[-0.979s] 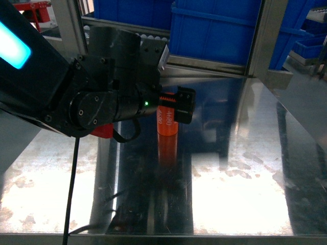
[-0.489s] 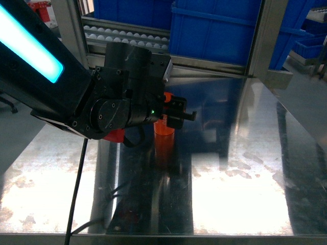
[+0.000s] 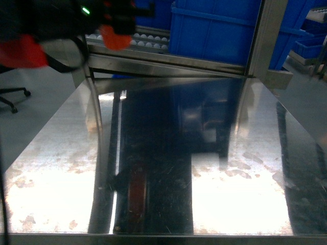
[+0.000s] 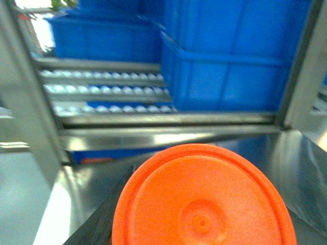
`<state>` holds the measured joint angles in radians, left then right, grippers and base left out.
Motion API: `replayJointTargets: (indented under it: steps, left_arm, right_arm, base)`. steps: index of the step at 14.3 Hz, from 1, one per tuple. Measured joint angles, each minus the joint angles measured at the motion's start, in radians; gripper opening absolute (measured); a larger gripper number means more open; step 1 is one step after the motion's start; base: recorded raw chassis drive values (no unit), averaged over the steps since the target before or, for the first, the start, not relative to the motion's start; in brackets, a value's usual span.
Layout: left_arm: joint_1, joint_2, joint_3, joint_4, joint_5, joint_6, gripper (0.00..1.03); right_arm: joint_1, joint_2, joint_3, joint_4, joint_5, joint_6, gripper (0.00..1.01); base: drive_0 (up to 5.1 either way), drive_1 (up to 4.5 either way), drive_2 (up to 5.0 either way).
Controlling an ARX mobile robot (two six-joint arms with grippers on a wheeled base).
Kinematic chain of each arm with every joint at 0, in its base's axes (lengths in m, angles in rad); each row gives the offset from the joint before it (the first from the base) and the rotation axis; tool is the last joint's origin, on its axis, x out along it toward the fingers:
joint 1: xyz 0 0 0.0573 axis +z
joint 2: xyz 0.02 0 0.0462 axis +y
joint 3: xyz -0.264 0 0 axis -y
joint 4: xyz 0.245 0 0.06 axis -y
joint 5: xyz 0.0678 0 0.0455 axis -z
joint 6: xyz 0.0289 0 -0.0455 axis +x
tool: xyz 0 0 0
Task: Pick capacitor and pack into box
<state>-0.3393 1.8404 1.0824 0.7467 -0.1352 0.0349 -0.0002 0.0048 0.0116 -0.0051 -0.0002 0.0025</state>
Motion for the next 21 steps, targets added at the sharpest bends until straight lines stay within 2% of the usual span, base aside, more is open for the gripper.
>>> replayJointTargets:
  steps: [1, 2, 4, 5, 7, 11, 12, 14, 16, 17, 21]
  left_arm:
    - [0.019, -0.130, -0.118, 0.069, -0.050, 0.017, 0.44]
    - [0.024, -0.259, -0.240, 0.083, -0.085, 0.018, 0.44]
    - [0.013, -0.497, -0.453, 0.047, -0.127, 0.014, 0.44]
    - [0.013, -0.621, -0.533, 0.015, -0.158, 0.014, 0.44]
    - [0.021, -0.722, -0.569, 0.023, -0.182, 0.013, 0.44]
    - [0.019, -0.705, -0.568, -0.008, -0.179, 0.008, 0.44]
    - [0.028, -0.726, -0.558, -0.091, -0.174, -0.004, 0.44]
    - [0.045, -0.762, -0.577, -0.159, -0.151, -0.010, 0.44]
    - [0.076, -0.816, -0.638, -0.167, -0.127, -0.016, 0.44]
    - [0.109, -0.869, -0.707, -0.150, -0.098, -0.026, 0.44]
    - [0.183, -0.993, -0.851, -0.144, -0.022, -0.029, 0.44]
  right_arm:
    - [0.000, 0.000, 0.000, 0.000, 0.000, 0.000, 0.98]
    - [0.000, 0.000, 0.000, 0.000, 0.000, 0.000, 0.98]
    - [0.000, 0.000, 0.000, 0.000, 0.000, 0.000, 0.98]
    - [0.000, 0.000, 0.000, 0.000, 0.000, 0.000, 0.98]
    - [0.000, 0.000, 0.000, 0.000, 0.000, 0.000, 0.98]
    - [0.000, 0.000, 0.000, 0.000, 0.000, 0.000, 0.98]
    - [0.000, 0.000, 0.000, 0.000, 0.000, 0.000, 0.98]
    - [0.000, 0.000, 0.000, 0.000, 0.000, 0.000, 0.98]
    - [0.000, 0.000, 0.000, 0.000, 0.000, 0.000, 0.98]
    - [0.000, 0.000, 0.000, 0.000, 0.000, 0.000, 0.98]
    - [0.000, 0.000, 0.000, 0.000, 0.000, 0.000, 0.98]
  base:
    - [0.0, 0.00, 0.0]
    - [0.0, 0.00, 0.0]
    - [0.0, 0.00, 0.0]
    - [0.0, 0.00, 0.0]
    - [0.0, 0.00, 0.0]
    - [0.0, 0.00, 0.0]
    - [0.0, 0.00, 0.0]
    - [0.0, 0.00, 0.0]
    - [0.0, 0.00, 0.0]
    - [0.0, 0.00, 0.0]
    - [0.0, 0.00, 0.0]
